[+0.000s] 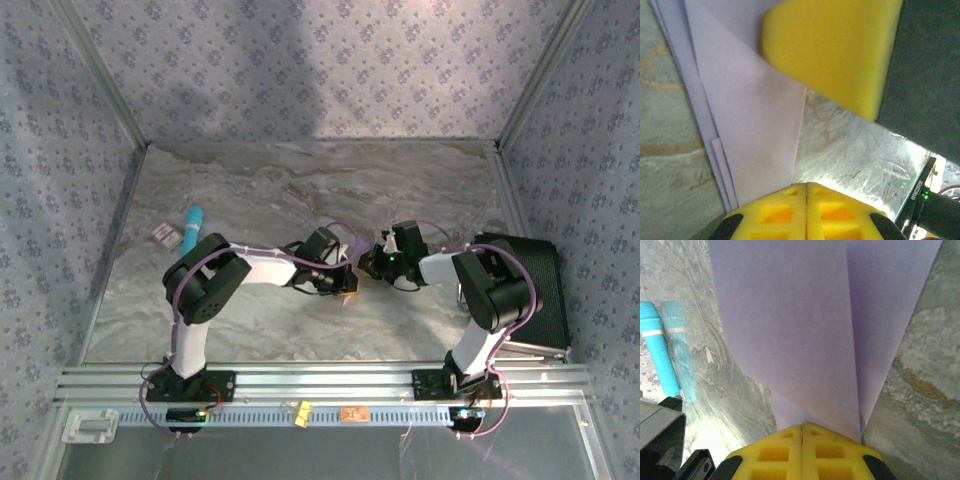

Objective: Fold a paper plane with a square sheet of paper (pick it up from the middle)
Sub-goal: Fold the wing for the fifth time at the center of the table.

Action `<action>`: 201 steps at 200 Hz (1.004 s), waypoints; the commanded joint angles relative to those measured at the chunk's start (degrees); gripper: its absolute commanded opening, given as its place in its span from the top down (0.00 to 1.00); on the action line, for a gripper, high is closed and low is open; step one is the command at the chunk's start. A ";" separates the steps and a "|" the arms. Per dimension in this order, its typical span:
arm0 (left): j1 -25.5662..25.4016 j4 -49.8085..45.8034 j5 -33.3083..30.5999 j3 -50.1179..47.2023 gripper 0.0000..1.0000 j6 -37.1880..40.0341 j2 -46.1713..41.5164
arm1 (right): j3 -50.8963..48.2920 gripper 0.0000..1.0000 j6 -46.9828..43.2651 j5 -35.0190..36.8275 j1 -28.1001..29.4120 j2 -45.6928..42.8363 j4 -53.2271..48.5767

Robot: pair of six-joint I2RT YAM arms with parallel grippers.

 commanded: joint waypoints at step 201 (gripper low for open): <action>0.85 -5.52 -3.53 -5.01 0.93 -0.60 -12.82 | -2.83 0.96 0.49 4.10 0.00 0.69 -6.50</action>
